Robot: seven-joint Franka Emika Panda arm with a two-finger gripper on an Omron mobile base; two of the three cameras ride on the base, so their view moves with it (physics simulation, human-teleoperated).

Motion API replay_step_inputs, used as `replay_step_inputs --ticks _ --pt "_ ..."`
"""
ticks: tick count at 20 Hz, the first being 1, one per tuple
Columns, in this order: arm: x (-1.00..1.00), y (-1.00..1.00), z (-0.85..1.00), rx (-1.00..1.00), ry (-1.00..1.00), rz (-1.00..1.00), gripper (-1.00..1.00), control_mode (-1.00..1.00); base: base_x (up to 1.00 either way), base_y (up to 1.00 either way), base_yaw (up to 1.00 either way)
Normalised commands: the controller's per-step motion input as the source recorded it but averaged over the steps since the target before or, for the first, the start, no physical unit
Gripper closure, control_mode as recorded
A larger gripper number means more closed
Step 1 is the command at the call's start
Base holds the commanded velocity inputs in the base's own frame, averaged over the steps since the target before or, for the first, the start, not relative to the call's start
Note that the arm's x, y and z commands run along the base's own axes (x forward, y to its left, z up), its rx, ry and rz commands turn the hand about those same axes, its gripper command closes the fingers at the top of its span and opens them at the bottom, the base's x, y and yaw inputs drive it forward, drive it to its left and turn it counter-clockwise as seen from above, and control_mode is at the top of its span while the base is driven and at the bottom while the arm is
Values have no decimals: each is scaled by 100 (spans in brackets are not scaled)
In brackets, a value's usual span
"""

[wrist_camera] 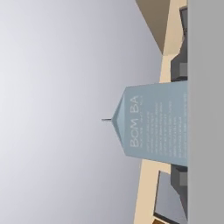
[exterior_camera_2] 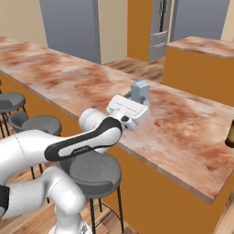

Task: Move the drinks to the dining counter.

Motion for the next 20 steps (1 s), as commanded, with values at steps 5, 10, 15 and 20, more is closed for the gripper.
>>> replay_step_inputs --ticks 5,10,15,20 --pt "0 -2 -22 7 6 -1 100 -100 0 0 0" --pt "6 0 -34 8 6 0 100 -100 0 0 0" --pt "9 0 -38 6 3 0 100 -100 0 0 0" --pt "0 0 -32 5 0 0 100 -100 0 0 0"
